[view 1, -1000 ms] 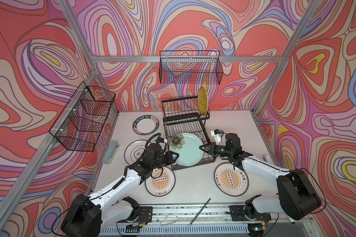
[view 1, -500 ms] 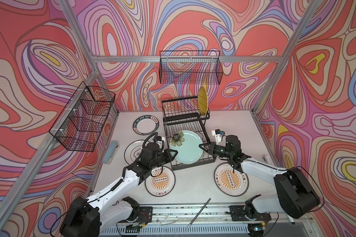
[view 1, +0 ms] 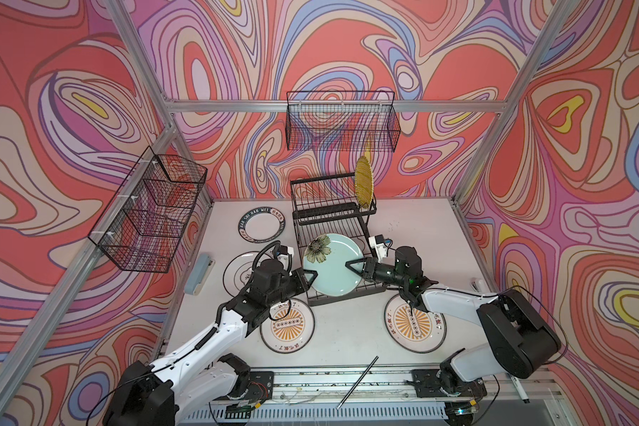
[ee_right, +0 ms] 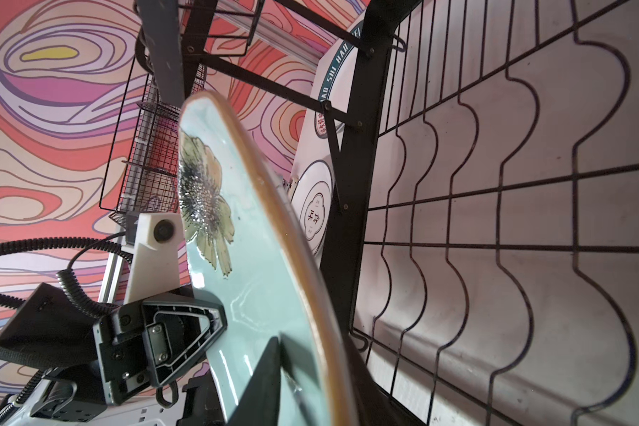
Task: Load the plates into the dish rack
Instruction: 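Carry the upright pale green flower plate with the right gripper over the rack, then lift the flower plate with the right gripper toward the woven plate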
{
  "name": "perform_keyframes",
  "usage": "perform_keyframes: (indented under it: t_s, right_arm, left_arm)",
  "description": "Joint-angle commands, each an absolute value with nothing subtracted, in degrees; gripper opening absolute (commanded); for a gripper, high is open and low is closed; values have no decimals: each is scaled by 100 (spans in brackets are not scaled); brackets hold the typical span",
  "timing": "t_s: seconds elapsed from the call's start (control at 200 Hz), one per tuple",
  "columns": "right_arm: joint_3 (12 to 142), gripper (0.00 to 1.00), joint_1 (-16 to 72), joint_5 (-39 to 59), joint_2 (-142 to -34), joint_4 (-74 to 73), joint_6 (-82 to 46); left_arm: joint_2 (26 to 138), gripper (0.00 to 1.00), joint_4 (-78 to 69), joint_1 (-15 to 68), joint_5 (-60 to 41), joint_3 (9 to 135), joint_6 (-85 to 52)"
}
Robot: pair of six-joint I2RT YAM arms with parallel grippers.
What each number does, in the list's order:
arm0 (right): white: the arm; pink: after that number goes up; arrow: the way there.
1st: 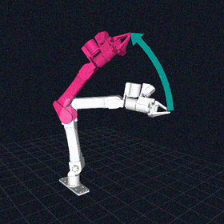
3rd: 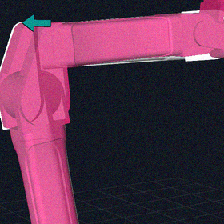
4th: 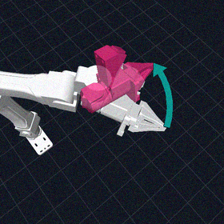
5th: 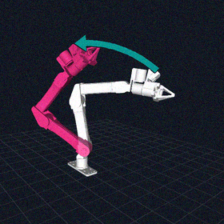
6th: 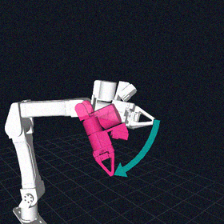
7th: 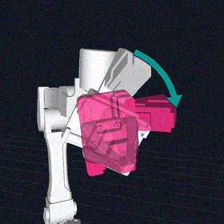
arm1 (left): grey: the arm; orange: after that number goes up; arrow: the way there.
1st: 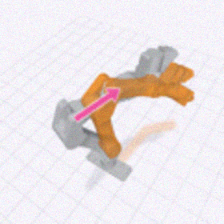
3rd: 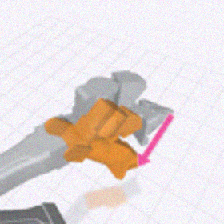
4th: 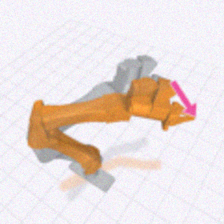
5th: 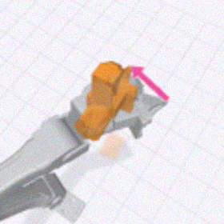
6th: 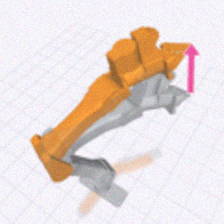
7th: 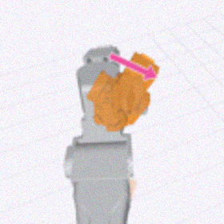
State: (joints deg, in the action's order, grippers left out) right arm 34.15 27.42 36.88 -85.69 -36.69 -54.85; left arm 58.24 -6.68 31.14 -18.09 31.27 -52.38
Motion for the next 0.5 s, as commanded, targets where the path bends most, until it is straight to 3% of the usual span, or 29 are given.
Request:
perform_keyframes:
  t_s: [0.0, 0.235, 0.416, 0.496]
  right_arm:
    - [3601, 24, 3005, 4173, -8604, -4651, -5647]
    - [3777, 1, 3058, 4219, -8687, -4676, -5658]
    - [3923, 0, 3054, 4040, -8575, -4154, -5411]
    - [4028, 0, 3063, 3883, -8432, -3703, -5171]
  left_arm:
    - [5800, 0, -893, 3208, -1916, 3063, -5100]
    - [5796, 0, -805, 3208, -1916, 3076, -5091]
    - [5733, 24, -667, 3208, -1873, 3084, -5055]
    - [5665, 29, -554, 3212, -1829, 3094, -5010]
